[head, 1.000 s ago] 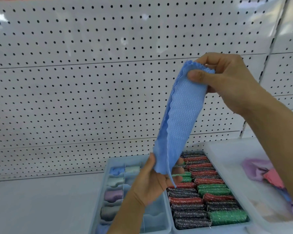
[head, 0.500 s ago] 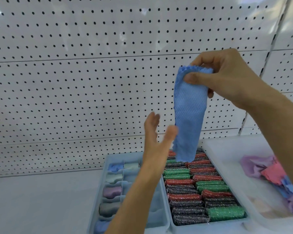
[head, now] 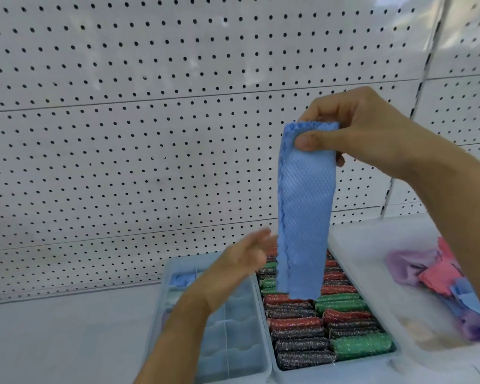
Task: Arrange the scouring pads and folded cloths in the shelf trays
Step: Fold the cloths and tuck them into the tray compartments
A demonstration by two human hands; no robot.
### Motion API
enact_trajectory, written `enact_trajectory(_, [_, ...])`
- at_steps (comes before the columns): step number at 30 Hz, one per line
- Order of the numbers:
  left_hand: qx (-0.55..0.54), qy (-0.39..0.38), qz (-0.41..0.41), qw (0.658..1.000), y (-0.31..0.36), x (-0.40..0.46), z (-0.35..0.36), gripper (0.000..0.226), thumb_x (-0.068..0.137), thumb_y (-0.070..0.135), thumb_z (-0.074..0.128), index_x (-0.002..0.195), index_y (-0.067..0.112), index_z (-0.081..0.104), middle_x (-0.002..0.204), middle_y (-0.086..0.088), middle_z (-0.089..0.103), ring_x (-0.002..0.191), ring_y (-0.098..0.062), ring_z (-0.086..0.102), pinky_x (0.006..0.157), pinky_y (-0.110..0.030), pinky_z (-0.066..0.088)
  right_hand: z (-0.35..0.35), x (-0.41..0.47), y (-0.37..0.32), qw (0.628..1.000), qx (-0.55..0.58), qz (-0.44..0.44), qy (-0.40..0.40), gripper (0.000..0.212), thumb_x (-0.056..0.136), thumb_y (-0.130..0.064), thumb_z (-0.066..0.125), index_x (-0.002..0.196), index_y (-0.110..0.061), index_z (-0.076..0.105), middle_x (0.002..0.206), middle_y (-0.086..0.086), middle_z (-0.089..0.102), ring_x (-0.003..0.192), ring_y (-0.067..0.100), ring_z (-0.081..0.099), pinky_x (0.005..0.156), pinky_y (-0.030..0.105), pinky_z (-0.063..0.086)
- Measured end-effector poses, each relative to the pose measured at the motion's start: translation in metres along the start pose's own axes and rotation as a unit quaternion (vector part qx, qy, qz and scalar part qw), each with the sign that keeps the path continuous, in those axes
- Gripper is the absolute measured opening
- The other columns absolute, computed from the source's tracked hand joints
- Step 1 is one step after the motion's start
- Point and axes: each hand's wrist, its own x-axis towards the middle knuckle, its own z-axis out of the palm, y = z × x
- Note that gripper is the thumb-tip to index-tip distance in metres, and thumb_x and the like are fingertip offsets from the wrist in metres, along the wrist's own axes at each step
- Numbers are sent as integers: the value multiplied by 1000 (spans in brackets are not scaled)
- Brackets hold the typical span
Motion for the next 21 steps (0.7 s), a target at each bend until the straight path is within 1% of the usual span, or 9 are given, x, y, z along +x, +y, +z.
enact_trajectory(2, [3, 11, 55, 998, 36, 4, 7, 63, 87, 51, 60, 140, 21, 47, 135, 9, 60, 125, -7, 55, 105, -27, 44, 5, 3, 2, 1000, -7, 4, -24, 8, 81, -15, 73, 83, -8, 69, 70, 5, 64, 60, 12, 53, 48, 25, 44])
enact_trajectory(4, [14, 43, 57, 997, 57, 13, 18, 42, 86, 42, 66, 118, 14, 64, 114, 5, 71, 107, -10, 66, 89, -21, 52, 9, 6, 3, 999, -14, 4, -38, 9, 81, -16, 73, 84, -8, 70, 75, 13, 65, 62, 13, 53, 50, 26, 44])
enact_trajectory(6, [14, 77, 21, 997, 62, 19, 24, 42, 76, 43, 73, 96, 6, 70, 98, -2, 75, 88, -14, 71, 73, -20, 54, 11, 6, 5, 999, -21, 0, -36, 10, 82, -16, 73, 85, -8, 70, 81, 19, 66, 63, 13, 53, 52, 25, 45])
enact_trajectory(9, [2, 132, -60, 989, 48, 27, 22, 50, 79, 47, 74, 93, -1, 69, 97, -13, 75, 80, -20, 69, 70, -29, 50, 14, 3, 12, 1000, -21, -10, -5, 10, 82, -15, 74, 85, -7, 70, 82, 22, 66, 65, 15, 55, 57, 26, 47])
enact_trajectory(11, [-62, 164, -109, 979, 43, 28, 19, 47, 80, 50, 71, 98, 7, 70, 102, -13, 74, 88, -25, 69, 72, -34, 48, 20, -5, 15, 999, -12, -25, 20, 5, 81, -13, 74, 84, -10, 71, 80, 15, 68, 67, 14, 58, 63, 26, 48])
enact_trajectory(13, [-162, 170, -132, 963, 38, 33, 18, 36, 89, 38, 67, 110, 10, 69, 104, -11, 74, 95, -26, 70, 74, -33, 52, 31, -20, 20, 998, -11, -47, 44, 5, 80, -10, 75, 81, -15, 72, 77, 3, 70, 67, 5, 59, 67, 20, 48])
enact_trajectory(16, [-312, 147, -139, 928, 36, 32, 14, 21, 98, 19, 53, 99, 4, 68, 82, -11, 75, 72, -20, 73, 59, -29, 59, 53, -49, 36, 994, -55, -81, 52, 6, 81, -14, 74, 83, -21, 74, 79, -10, 69, 70, 5, 60, 70, 13, 47])
enact_trajectory(18, [-384, 132, -143, 903, 32, 32, 8, 25, 101, 11, 43, 92, 3, 64, 71, -10, 70, 58, -18, 68, 48, -25, 55, 66, -66, 50, 987, -101, -116, 48, 8, 82, -25, 69, 88, -23, 74, 81, -13, 70, 73, 7, 62, 71, 22, 51])
enact_trajectory(21, [-415, 131, -151, 888, 25, 32, 1, 29, 99, 7, 35, 81, 6, 57, 73, -9, 62, 63, -18, 61, 54, -23, 56, 81, -83, 71, 952, -205, -226, 25, 8, 82, -22, 66, 88, -23, 71, 93, -11, 72, 87, 11, 67, 69, 37, 54])
